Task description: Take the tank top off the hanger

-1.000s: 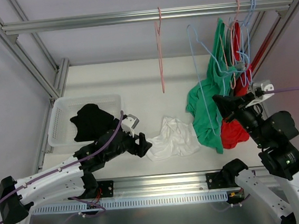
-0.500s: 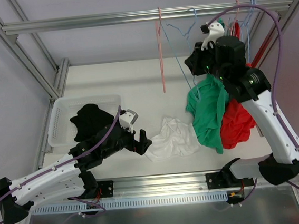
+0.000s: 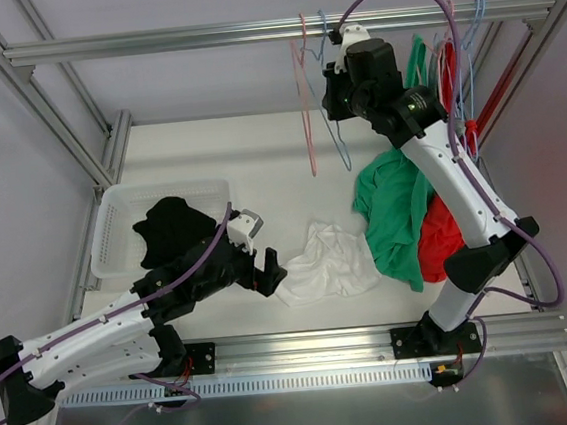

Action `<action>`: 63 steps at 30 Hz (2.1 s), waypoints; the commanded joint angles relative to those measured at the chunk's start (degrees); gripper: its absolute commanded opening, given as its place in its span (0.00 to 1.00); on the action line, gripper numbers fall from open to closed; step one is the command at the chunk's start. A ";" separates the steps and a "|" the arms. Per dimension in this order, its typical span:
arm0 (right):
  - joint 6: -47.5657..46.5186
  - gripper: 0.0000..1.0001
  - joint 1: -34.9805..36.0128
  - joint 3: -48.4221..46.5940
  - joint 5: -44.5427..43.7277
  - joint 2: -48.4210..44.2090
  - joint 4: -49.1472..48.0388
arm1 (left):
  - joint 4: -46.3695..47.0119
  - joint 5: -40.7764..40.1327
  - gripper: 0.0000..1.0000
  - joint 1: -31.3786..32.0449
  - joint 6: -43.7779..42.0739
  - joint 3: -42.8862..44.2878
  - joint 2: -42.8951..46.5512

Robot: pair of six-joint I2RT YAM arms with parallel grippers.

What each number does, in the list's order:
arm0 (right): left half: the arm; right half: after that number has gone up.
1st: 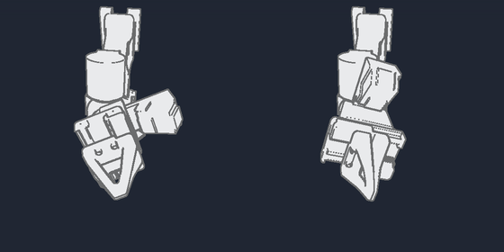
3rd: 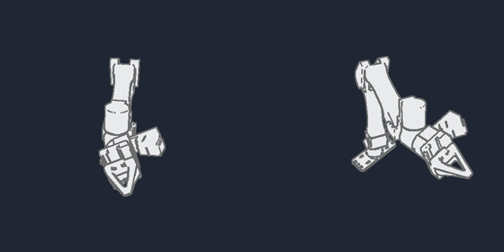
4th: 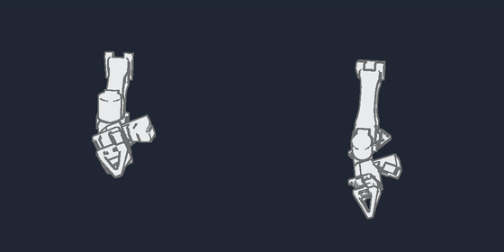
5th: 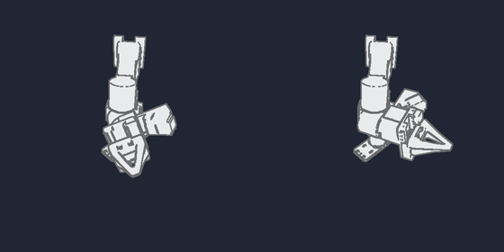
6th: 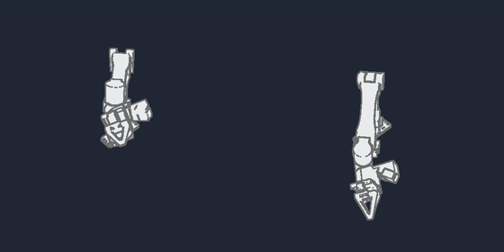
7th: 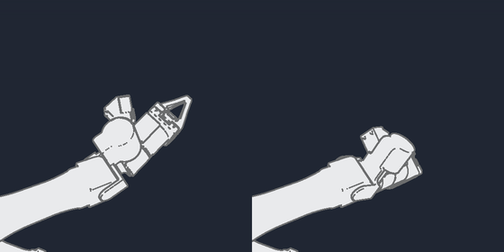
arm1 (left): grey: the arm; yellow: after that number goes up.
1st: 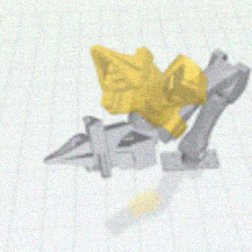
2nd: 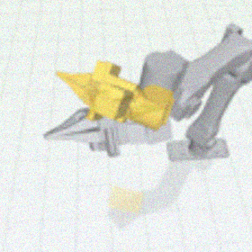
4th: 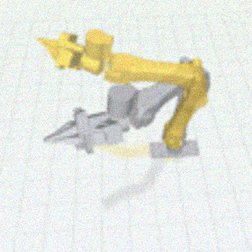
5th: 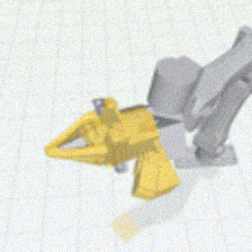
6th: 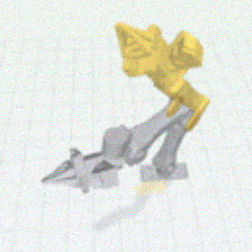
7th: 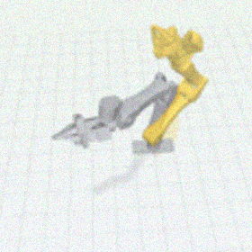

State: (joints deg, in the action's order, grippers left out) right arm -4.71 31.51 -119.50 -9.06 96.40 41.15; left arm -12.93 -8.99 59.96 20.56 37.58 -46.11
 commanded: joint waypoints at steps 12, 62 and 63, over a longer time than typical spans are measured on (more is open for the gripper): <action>-0.65 0.99 -0.04 10.50 -5.34 -14.46 0.08 | 3.08 2.31 0.99 0.42 1.86 8.98 -16.54; -1.27 1.00 -1.80 45.41 4.14 -63.18 3.07 | -18.37 -12.02 0.00 -37.55 8.35 24.39 -19.80; -1.27 0.99 -1.80 46.37 4.31 -63.00 2.45 | -17.75 -11.84 0.00 -37.73 10.10 23.42 -21.12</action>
State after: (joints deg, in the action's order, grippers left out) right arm -5.43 29.76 -74.70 -6.37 31.88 47.51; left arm -31.79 -26.89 23.62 27.75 63.79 -63.24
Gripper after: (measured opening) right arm 0.993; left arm 0.057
